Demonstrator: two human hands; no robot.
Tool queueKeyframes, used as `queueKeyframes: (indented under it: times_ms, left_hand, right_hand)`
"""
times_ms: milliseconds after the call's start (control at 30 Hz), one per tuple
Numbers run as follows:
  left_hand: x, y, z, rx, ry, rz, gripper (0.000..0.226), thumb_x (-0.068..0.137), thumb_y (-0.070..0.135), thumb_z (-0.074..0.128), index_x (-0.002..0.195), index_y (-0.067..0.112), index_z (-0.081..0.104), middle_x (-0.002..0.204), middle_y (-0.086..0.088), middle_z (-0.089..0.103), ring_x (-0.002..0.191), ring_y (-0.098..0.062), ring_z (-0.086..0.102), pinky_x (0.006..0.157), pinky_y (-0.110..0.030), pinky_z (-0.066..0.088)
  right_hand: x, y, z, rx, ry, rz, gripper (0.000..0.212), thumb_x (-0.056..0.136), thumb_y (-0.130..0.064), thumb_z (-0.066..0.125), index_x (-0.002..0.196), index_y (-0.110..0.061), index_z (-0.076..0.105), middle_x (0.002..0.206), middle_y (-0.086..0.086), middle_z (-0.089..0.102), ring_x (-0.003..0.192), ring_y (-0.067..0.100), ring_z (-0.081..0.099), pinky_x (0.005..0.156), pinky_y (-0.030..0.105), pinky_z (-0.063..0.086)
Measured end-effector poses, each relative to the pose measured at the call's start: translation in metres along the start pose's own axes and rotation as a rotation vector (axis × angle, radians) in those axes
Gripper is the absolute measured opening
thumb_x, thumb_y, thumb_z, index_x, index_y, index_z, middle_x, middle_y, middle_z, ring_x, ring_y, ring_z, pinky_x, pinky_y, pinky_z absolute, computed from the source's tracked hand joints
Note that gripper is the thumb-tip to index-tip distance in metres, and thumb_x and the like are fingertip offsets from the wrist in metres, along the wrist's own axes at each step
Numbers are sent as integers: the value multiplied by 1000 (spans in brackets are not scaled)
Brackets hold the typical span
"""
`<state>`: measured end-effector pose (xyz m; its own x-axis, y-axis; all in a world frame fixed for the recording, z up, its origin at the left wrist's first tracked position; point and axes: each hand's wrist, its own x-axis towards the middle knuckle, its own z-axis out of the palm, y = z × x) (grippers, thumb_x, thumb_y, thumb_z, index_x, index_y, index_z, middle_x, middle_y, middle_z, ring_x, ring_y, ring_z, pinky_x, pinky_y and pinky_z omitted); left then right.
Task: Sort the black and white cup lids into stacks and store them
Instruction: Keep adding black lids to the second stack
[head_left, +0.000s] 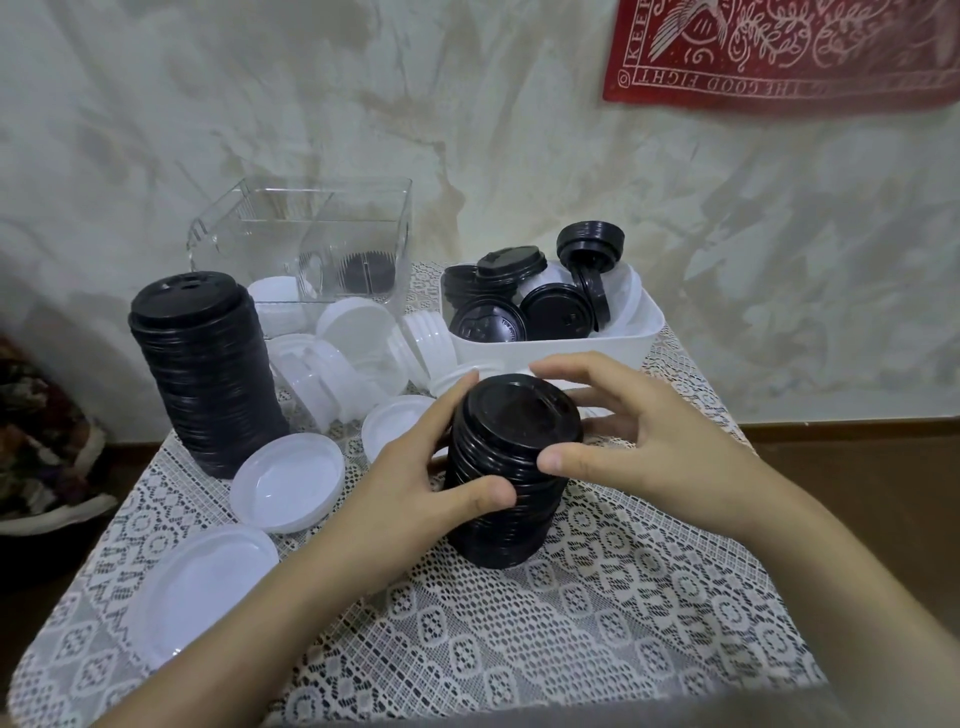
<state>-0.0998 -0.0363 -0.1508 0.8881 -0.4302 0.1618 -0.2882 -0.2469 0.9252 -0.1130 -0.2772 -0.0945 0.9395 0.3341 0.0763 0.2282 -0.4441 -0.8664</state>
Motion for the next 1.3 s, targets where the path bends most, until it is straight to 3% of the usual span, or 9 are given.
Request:
queueKeyframes:
  times_ms: [167,400,667,800,1133,1300]
  left_hand:
    - [1,4,-1,-11,-39,33,84,73,51,81,149,42,45,142,19,60,134,-4,55,110,-32,43]
    - [2,2,-5,-35,-77,32,80,73,44,82,146,41,48,139,19,63,131,-2,57,104,-14,44]
    - [3,2,-6,-25,-75,37,78,74,44,82,145,39,50,138,17,63,131,-4,57,104,-15,45]
    - [3,0,-6,-40,-77,41,82,72,43,83,146,38,50,139,15,63,131,-6,58,105,-19,46]
    - [5,-4,-10,-49,-84,28,76,73,33,86,142,34,54,135,13,66,131,-10,60,105,-23,47]
    - [4,-5,-8,-7,-42,13,81,70,40,88,143,39,53,137,14,65,130,-8,60,111,-37,45]
  right_hand:
    - [-1,1,2,-4,-19,-4,69,79,-47,85,142,-44,56,137,-24,63,130,-6,54,110,35,49]
    - [1,1,5,5,-27,-7,65,80,-48,83,140,-43,58,134,-24,64,127,-4,58,109,34,49]
    - [1,1,7,-55,-39,-5,64,86,-31,83,143,-42,56,133,-25,64,126,-3,59,109,26,45]
    - [2,0,6,-73,-50,-6,67,83,-34,83,143,-41,56,131,-28,64,124,-7,58,104,16,45]
    - [3,2,3,24,-121,-9,73,75,-38,78,144,-39,53,133,-28,63,126,-5,58,103,16,47]
    - [3,3,4,-89,-24,18,80,64,-60,81,140,-49,58,131,-24,65,125,-7,55,111,33,46]
